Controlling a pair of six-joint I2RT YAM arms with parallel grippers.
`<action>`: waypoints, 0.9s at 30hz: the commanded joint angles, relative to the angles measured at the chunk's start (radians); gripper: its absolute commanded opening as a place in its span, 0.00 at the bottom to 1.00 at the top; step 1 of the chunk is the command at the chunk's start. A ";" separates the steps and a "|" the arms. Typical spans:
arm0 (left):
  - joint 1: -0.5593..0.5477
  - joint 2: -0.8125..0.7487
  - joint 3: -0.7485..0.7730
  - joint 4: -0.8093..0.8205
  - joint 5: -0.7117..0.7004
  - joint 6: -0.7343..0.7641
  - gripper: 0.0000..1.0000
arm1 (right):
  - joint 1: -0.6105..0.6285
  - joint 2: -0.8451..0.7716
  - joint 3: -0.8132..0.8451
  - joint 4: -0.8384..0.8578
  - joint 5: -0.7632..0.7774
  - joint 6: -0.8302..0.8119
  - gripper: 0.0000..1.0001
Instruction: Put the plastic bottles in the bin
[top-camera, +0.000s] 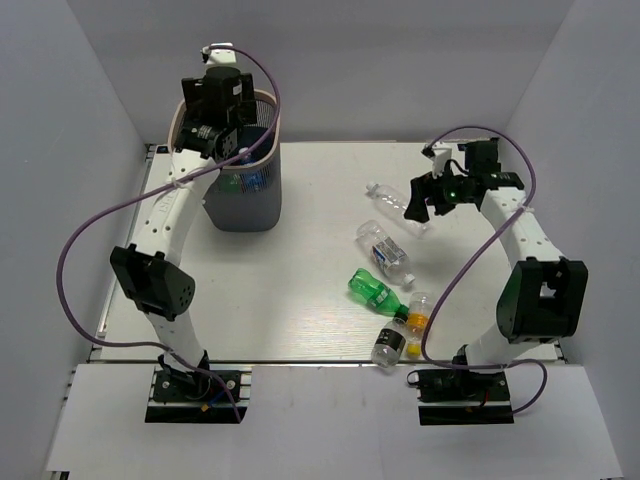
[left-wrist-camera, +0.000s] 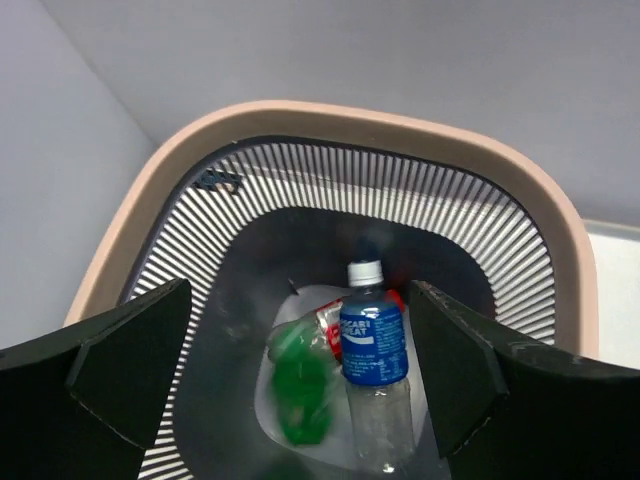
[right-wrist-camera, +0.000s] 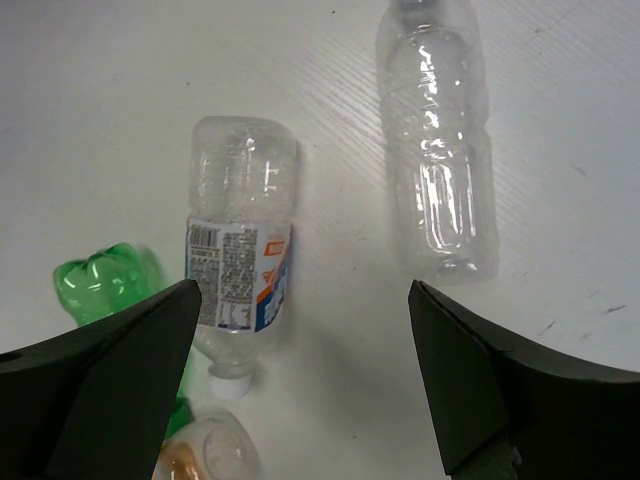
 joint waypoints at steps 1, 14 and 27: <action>-0.003 -0.089 0.083 -0.017 0.124 -0.030 0.99 | 0.013 0.064 0.086 0.007 0.073 -0.042 0.90; -0.164 -0.387 -0.376 0.036 0.963 -0.201 0.99 | 0.041 0.346 0.274 0.021 0.142 -0.110 0.90; -0.374 -0.626 -1.066 0.128 0.855 -0.451 0.99 | 0.104 0.518 0.290 0.079 0.257 -0.192 0.90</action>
